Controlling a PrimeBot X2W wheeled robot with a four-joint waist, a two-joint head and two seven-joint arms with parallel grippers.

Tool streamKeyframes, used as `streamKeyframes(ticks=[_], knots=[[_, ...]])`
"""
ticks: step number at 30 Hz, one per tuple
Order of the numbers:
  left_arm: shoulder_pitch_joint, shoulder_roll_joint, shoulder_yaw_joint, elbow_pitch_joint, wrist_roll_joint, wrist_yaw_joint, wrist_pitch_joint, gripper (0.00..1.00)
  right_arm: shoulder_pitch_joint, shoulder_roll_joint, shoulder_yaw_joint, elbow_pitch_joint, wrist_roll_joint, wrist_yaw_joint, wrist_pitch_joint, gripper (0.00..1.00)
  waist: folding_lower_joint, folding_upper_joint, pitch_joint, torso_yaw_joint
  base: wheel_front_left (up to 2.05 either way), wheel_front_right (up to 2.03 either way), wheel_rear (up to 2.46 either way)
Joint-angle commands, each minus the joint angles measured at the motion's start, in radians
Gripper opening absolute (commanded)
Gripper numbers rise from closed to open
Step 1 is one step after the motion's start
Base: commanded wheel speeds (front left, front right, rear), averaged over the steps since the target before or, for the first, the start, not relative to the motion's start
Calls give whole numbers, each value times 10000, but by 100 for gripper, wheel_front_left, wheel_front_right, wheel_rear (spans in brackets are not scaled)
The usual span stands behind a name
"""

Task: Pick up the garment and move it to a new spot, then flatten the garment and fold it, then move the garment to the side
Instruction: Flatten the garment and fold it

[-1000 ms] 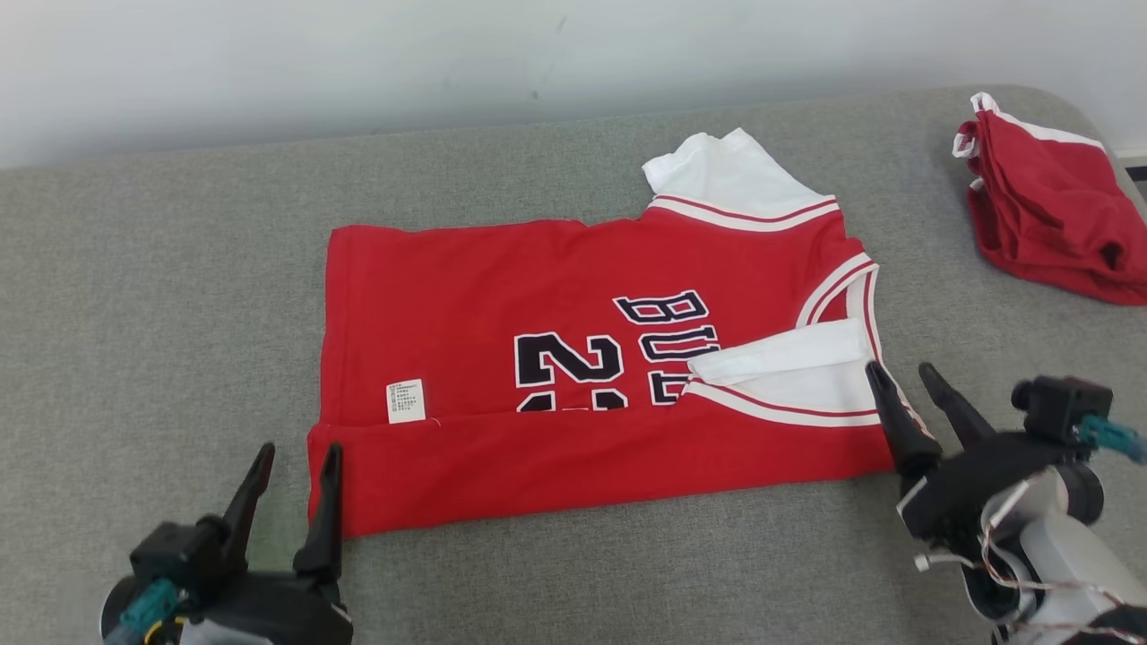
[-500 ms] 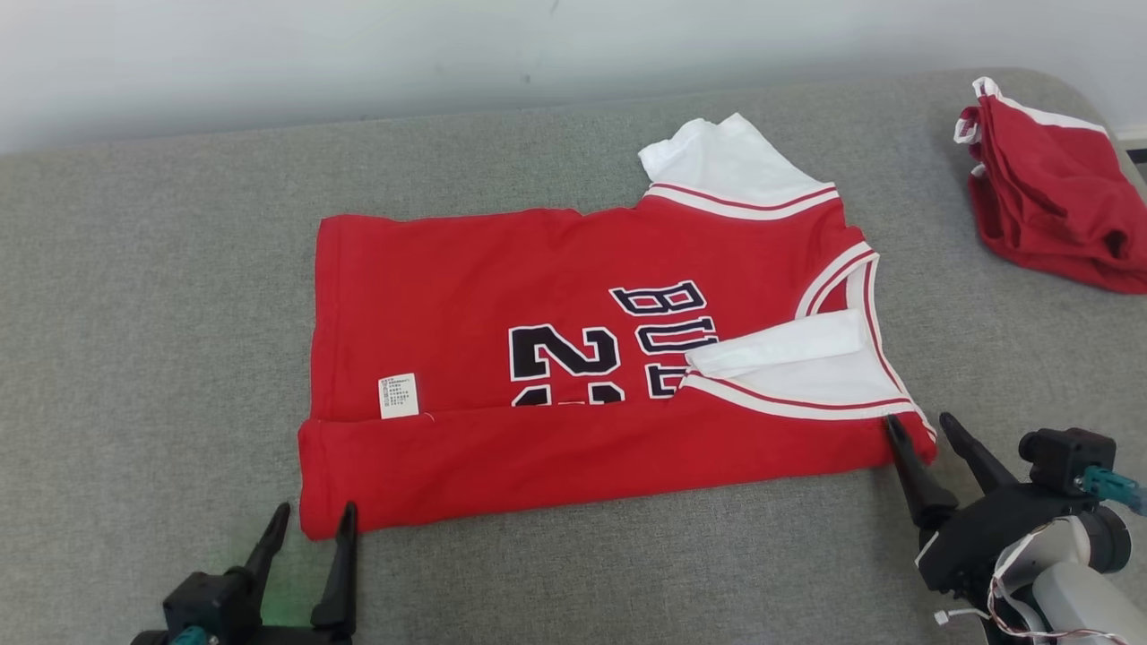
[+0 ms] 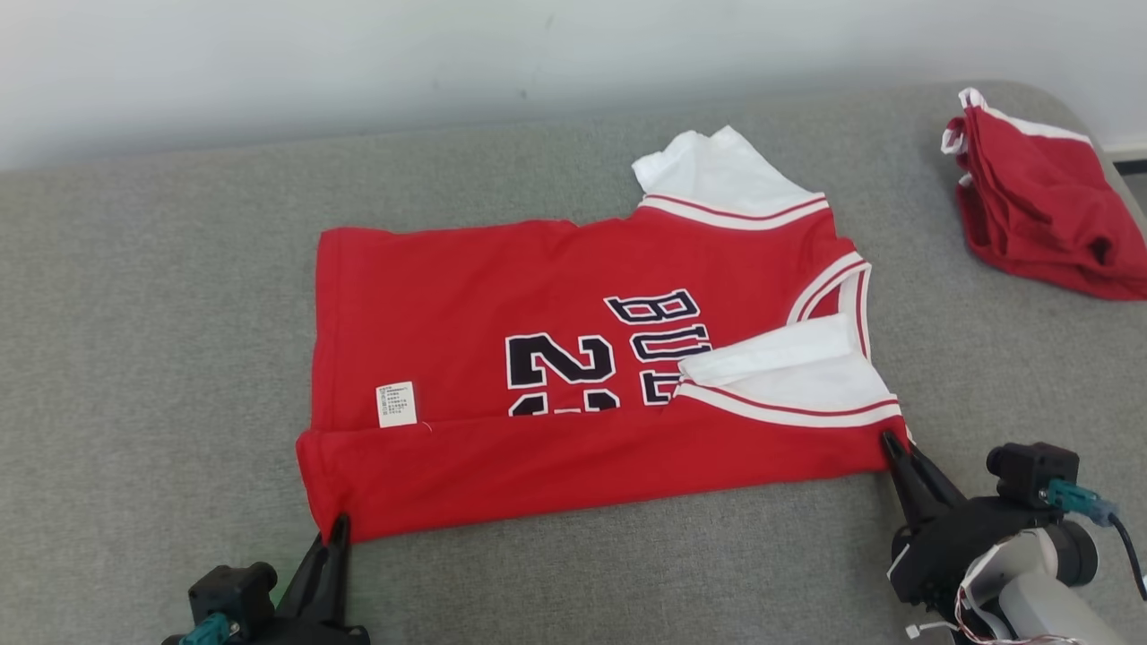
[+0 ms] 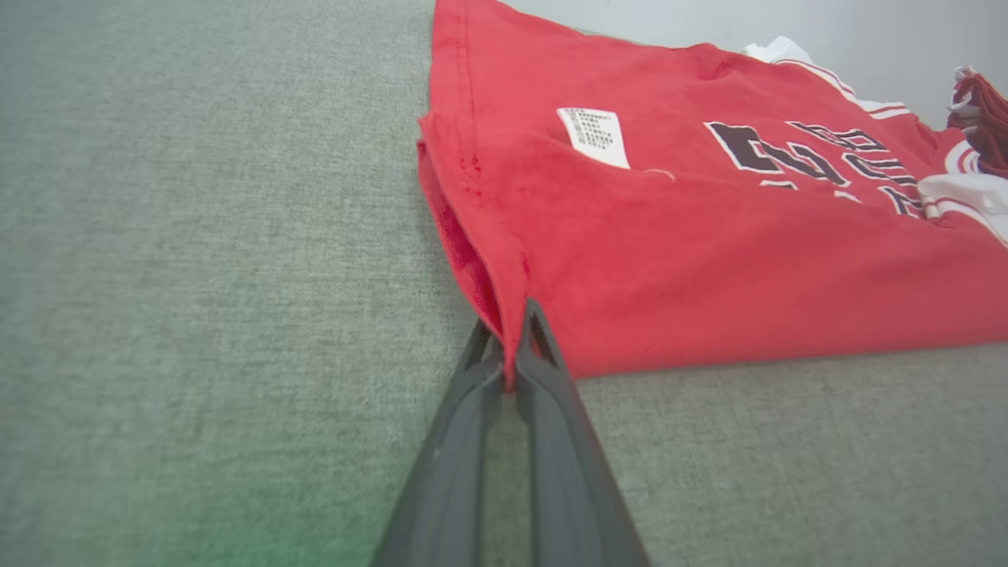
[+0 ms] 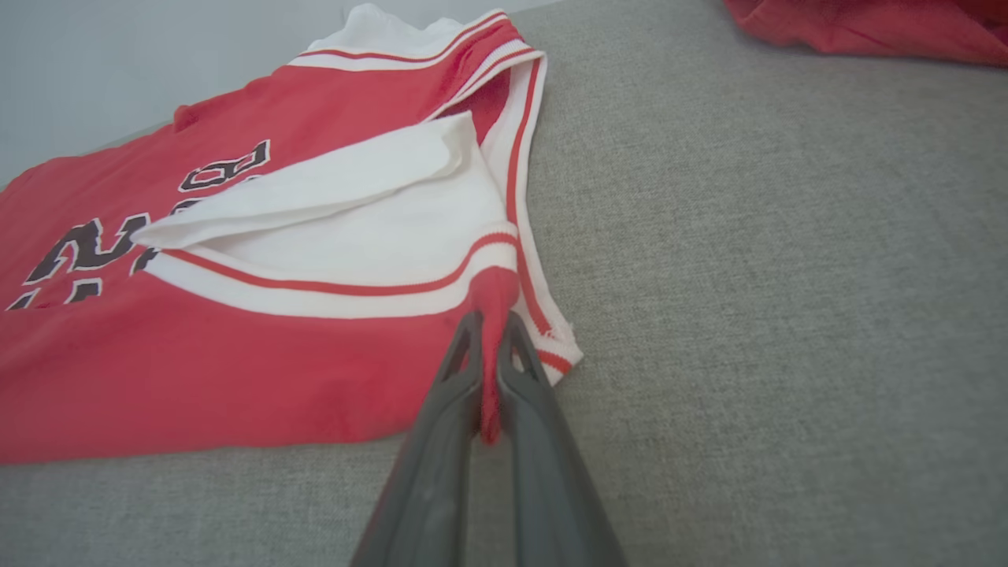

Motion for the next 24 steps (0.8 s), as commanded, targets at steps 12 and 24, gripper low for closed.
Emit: streamKeyframes(ticks=[12,24], knots=[[1742,-112,437,-1074,47,-21,-29,0,1977,-209,-346,-1127,254,-29,-129,0,0,-1,-994,451,0,0,0],[2875,-130,302,-1615,298,249,21,48,4109,195,-1738,-2936,-485,-29,983,6,0,-1,-1312,509,0,0,0]])
